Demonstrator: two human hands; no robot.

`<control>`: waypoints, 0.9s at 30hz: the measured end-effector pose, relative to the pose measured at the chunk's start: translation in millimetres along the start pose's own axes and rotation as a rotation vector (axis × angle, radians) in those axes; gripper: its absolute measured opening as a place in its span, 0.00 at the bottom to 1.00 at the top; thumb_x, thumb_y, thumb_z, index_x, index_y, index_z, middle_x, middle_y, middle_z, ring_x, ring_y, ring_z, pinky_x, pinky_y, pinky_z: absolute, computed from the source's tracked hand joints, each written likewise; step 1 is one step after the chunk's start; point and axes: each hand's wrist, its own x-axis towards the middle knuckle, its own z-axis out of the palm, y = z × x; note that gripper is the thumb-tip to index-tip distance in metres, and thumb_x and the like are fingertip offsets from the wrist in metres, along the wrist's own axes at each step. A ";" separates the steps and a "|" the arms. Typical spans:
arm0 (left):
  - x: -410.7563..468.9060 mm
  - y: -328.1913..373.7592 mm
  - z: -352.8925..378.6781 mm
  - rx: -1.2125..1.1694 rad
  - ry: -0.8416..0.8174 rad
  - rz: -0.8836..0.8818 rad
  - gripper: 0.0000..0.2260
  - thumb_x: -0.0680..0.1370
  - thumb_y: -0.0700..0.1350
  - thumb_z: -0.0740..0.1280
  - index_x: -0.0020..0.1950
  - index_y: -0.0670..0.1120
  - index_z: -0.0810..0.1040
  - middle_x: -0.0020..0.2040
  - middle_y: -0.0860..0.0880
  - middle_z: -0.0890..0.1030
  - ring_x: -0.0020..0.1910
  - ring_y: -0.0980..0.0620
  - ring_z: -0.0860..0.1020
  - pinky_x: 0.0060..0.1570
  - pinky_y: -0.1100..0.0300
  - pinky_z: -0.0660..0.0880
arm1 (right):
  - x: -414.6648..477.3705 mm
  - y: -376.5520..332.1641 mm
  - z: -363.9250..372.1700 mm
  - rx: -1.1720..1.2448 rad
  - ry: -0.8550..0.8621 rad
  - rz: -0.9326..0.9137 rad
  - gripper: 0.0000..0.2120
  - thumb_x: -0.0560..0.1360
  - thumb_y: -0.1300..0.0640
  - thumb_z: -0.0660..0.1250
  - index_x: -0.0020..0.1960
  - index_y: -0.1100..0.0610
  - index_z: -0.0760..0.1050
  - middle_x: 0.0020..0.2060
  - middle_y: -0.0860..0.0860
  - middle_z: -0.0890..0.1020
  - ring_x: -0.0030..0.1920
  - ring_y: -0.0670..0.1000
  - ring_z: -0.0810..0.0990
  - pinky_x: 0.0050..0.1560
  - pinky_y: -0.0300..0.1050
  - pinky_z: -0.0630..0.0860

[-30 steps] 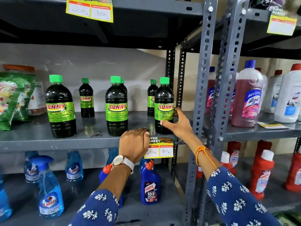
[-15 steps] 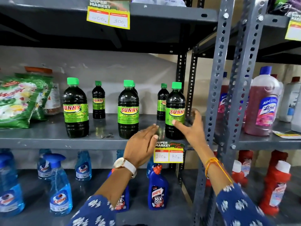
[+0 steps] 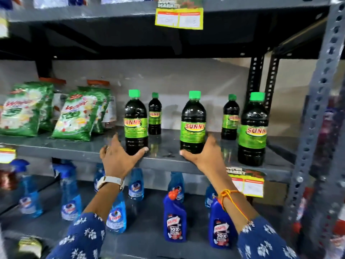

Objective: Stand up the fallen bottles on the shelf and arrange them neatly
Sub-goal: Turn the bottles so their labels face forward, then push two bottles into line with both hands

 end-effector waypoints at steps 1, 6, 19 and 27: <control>2.1 -0.6 0.8 0.023 0.019 0.008 0.52 0.60 0.77 0.60 0.69 0.38 0.64 0.59 0.37 0.77 0.62 0.39 0.72 0.66 0.46 0.56 | 0.4 0.4 1.1 -0.041 0.010 -0.019 0.36 0.59 0.40 0.76 0.59 0.57 0.69 0.52 0.56 0.81 0.52 0.57 0.81 0.50 0.50 0.78; 6.4 -6.4 4.6 0.161 0.052 0.101 0.41 0.61 0.78 0.51 0.50 0.45 0.76 0.43 0.42 0.82 0.48 0.43 0.78 0.58 0.51 0.60 | 0.2 2.4 5.7 -0.107 0.057 -0.075 0.33 0.62 0.40 0.74 0.57 0.58 0.72 0.50 0.57 0.83 0.51 0.59 0.81 0.50 0.54 0.79; 4.5 -6.0 2.4 0.137 0.007 0.108 0.35 0.61 0.77 0.50 0.44 0.49 0.74 0.36 0.47 0.80 0.45 0.46 0.78 0.58 0.52 0.60 | -3.0 -0.5 5.2 -0.201 0.091 -0.100 0.33 0.63 0.39 0.73 0.57 0.61 0.71 0.49 0.58 0.82 0.50 0.60 0.81 0.47 0.52 0.79; -2.2 -3.8 1.4 0.039 0.009 0.077 0.52 0.64 0.76 0.60 0.74 0.39 0.57 0.67 0.37 0.70 0.66 0.38 0.67 0.65 0.41 0.58 | -10.9 -7.3 -6.9 -0.131 0.016 -0.049 0.49 0.62 0.38 0.74 0.71 0.62 0.56 0.58 0.60 0.78 0.59 0.61 0.77 0.54 0.51 0.75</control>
